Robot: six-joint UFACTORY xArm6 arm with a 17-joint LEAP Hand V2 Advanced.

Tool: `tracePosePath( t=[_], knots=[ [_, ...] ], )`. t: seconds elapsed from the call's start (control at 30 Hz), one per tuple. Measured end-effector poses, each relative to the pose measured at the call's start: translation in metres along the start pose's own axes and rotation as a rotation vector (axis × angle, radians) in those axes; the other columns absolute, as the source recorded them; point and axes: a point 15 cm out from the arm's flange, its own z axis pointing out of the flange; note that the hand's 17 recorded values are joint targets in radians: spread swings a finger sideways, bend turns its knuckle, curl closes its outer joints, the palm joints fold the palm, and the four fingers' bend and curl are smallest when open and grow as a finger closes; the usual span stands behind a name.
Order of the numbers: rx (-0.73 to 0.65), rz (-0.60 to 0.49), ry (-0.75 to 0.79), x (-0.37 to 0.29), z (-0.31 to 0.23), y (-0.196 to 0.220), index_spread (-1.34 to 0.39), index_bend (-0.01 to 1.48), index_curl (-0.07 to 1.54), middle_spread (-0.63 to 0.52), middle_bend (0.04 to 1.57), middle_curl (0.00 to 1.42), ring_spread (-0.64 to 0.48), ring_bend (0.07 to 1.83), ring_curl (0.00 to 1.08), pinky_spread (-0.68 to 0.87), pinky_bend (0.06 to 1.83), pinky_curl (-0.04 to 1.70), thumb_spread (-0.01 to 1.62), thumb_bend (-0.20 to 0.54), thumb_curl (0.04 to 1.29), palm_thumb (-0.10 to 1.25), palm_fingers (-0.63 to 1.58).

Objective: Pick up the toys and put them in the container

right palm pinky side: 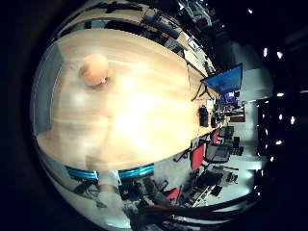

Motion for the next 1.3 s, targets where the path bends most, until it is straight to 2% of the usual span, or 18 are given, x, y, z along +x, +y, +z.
tracePosePath(
  t=[0.53, 0.8, 1.3],
  knots=[
    [-0.012, -0.001, -0.005, -0.001, 0.006, 0.005, -0.46, 0.17, 0.29, -0.09, 0.24, 0.35, 0.05, 0.31, 0.22, 0.47, 0.28, 0.26, 0.98, -0.028, 0.29, 0.22, 0.31],
    [0.022, 0.024, -0.003, 0.006, 0.006, -0.006, -0.46, 0.17, 0.29, -0.09, 0.24, 0.35, 0.05, 0.31, 0.22, 0.47, 0.28, 0.27, 0.99, -0.027, 0.29, 0.23, 0.32],
    [-0.033, 0.061, -0.006, 0.022, 0.069, -0.052, -0.46, 0.16, 0.28, -0.09, 0.23, 0.35, 0.05, 0.32, 0.22, 0.47, 0.3, 0.28, 1.0, -0.028, 0.29, 0.24, 0.32]
  ],
)
